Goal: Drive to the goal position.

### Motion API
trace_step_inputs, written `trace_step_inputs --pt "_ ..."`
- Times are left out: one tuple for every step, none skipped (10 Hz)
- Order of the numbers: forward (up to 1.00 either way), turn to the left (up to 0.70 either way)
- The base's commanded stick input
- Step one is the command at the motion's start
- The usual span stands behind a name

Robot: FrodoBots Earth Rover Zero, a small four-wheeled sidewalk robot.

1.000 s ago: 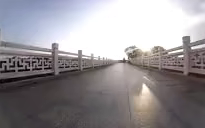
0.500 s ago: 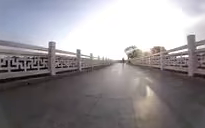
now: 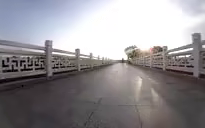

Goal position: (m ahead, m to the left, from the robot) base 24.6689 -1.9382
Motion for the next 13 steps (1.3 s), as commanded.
trace_step_inputs --pt "0.45 0.00" --pt "0.45 0.00" --pt "0.45 0.00" --pt "0.45 0.00" --pt "0.45 0.00" --pt "0.45 0.00" --pt "0.45 0.00" --pt "0.45 0.00" --pt "0.45 0.00" --pt "0.45 0.00" --pt "0.45 0.00" --pt "0.45 0.00" --pt "0.45 0.00"
